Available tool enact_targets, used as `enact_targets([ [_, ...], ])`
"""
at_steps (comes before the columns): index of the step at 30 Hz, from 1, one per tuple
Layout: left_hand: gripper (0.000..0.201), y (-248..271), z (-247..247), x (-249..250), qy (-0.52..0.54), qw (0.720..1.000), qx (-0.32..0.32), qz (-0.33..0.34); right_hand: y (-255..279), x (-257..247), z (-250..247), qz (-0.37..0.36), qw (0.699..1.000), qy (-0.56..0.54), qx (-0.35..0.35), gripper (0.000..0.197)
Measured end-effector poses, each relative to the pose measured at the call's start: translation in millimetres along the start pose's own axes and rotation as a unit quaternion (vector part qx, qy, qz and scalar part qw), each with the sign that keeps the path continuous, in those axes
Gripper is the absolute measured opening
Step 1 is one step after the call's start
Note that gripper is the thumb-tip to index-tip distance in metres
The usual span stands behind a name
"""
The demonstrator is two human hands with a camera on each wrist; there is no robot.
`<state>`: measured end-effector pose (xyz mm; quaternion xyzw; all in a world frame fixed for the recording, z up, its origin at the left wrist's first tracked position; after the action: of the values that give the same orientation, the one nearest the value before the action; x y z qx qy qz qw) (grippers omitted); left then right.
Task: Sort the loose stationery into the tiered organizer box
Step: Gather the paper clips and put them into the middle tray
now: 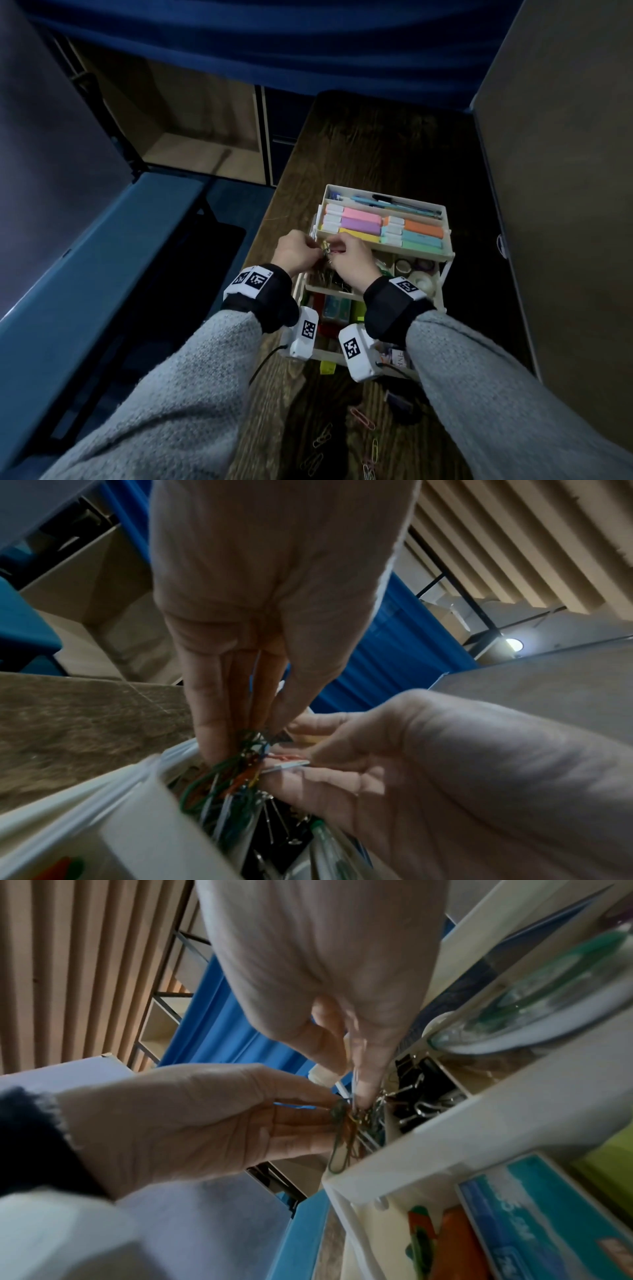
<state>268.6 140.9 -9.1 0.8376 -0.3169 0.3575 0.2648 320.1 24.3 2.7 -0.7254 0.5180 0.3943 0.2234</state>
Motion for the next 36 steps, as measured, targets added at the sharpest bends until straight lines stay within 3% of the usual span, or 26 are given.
enact_targets([
  [5,0.022,6,-6,7,-0.033,0.999,0.000,0.018,2,-2,0,0.016,0.999,-0.027,-0.024,0.037],
  [10,0.022,16,-13,11,-0.075,0.994,0.036,0.075,9,-8,-2,-0.034,0.999,-0.009,-0.039,0.043],
  [13,0.010,27,-16,8,-0.099,0.987,0.060,0.111,16,-13,-14,-0.079,0.997,0.004,-0.009,0.038],
  [16,0.010,37,-9,0,-0.131,0.981,0.046,0.134,36,-9,-37,-0.109,0.993,-0.011,0.048,0.029],
  [18,0.010,38,-5,-3,-0.139,0.979,0.047,0.142,60,0,-47,-0.118,0.991,-0.029,0.051,0.024],
  [22,0.020,37,2,7,-0.151,0.968,0.060,0.192,123,36,-36,-0.114,0.991,-0.020,-0.068,0.014],
  [25,0.014,44,0,16,-0.145,0.958,0.076,0.235,164,86,-18,-0.087,0.978,0.109,-0.156,0.012],
  [28,0.009,65,-15,18,-0.098,0.946,0.120,0.286,194,139,-9,-0.036,0.953,0.236,-0.188,0.012],
  [30,0.008,90,-23,8,-0.076,0.936,0.134,0.317,205,158,-4,-0.008,0.951,0.250,-0.182,0.015],
  [33,0.009,141,-14,-30,-0.081,0.935,0.080,0.337,208,163,1,0.017,0.961,0.241,-0.137,0.017],
  [36,0.016,187,28,-88,-0.168,0.940,-0.058,0.292,205,160,9,0.012,0.961,0.250,-0.115,0.013],
])
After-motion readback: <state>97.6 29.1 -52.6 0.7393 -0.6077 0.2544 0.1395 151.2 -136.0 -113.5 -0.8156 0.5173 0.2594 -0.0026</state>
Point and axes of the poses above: each hand's wrist, its own y-axis away from the middle knuckle, its own z-axis out of the palm, x = y × z, the point moved 7 cm from there along -y, towards the middle knuckle, and after that the axes turned 11 degrees about x, right-handed, at the moved point
